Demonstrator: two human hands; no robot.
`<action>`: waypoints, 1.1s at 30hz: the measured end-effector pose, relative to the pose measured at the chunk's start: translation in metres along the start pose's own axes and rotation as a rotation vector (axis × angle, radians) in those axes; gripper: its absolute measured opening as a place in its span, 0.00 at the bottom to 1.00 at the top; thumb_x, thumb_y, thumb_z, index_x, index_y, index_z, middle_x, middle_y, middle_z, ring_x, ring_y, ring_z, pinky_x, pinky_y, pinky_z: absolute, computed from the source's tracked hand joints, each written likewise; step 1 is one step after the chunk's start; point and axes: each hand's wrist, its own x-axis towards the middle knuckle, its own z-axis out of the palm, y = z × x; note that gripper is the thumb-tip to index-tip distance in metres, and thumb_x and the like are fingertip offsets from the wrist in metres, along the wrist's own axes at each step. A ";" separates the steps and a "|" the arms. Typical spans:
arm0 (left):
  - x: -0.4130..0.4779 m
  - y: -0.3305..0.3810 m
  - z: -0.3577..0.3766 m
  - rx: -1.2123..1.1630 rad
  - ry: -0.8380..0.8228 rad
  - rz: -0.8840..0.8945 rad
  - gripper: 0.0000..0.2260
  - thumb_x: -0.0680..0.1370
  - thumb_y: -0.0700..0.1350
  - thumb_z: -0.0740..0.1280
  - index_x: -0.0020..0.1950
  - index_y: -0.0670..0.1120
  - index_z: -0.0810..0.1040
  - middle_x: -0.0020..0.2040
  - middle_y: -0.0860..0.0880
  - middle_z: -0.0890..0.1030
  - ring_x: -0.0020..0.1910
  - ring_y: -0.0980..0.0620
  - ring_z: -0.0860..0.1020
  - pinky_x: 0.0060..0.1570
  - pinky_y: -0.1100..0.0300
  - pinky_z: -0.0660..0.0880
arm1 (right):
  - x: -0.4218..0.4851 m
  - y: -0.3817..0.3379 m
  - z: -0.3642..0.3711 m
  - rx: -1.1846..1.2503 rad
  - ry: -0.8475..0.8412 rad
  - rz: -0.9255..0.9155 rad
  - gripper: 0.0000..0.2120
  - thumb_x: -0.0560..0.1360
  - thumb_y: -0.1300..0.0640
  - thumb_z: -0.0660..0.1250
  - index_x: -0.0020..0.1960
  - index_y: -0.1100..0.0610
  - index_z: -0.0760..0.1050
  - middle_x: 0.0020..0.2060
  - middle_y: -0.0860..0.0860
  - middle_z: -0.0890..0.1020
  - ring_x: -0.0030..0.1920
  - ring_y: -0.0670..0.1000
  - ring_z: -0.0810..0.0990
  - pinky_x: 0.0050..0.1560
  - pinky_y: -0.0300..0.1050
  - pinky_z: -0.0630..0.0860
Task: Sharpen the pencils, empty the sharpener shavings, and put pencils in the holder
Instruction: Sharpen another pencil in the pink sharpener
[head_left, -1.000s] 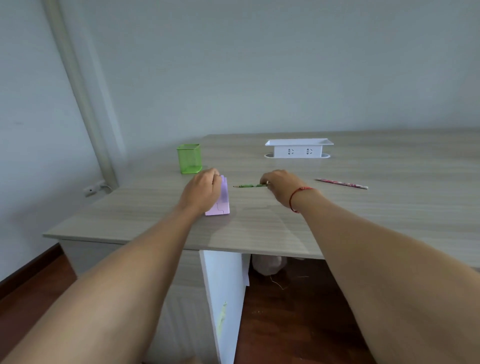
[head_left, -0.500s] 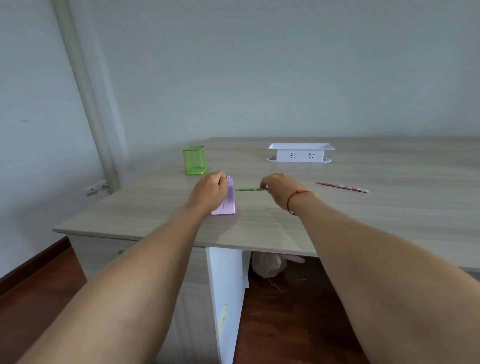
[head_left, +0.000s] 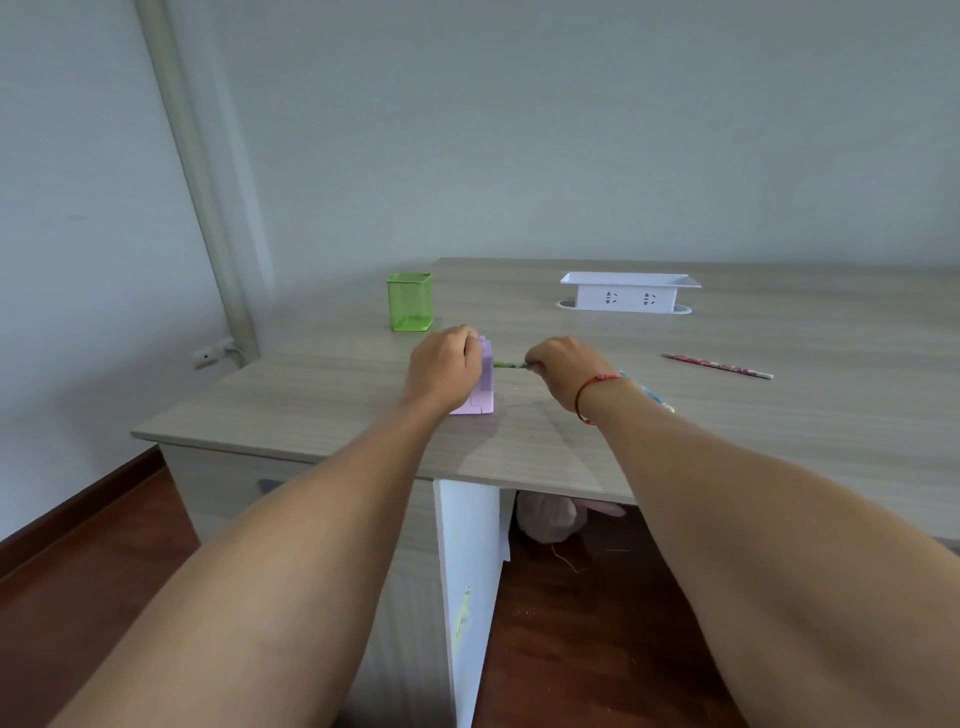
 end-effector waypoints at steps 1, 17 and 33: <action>0.000 0.000 0.000 0.009 0.013 0.001 0.13 0.81 0.41 0.54 0.47 0.39 0.77 0.47 0.40 0.82 0.47 0.39 0.76 0.44 0.53 0.68 | 0.000 -0.001 0.001 0.000 0.003 0.000 0.13 0.80 0.65 0.57 0.57 0.58 0.78 0.57 0.57 0.80 0.57 0.59 0.78 0.53 0.47 0.74; 0.004 0.007 0.000 -0.005 -0.060 -0.071 0.15 0.82 0.40 0.52 0.51 0.37 0.77 0.52 0.38 0.81 0.55 0.38 0.75 0.71 0.50 0.57 | 0.004 -0.028 -0.002 -0.089 0.007 -0.092 0.13 0.77 0.71 0.56 0.53 0.63 0.77 0.54 0.60 0.79 0.55 0.61 0.79 0.47 0.48 0.71; -0.021 -0.055 -0.023 0.215 -0.406 -0.168 0.09 0.79 0.38 0.57 0.52 0.39 0.76 0.57 0.38 0.78 0.56 0.38 0.77 0.51 0.54 0.71 | 0.005 -0.085 -0.024 -0.014 -0.182 -0.159 0.29 0.73 0.61 0.68 0.71 0.57 0.63 0.67 0.57 0.69 0.64 0.61 0.74 0.60 0.49 0.72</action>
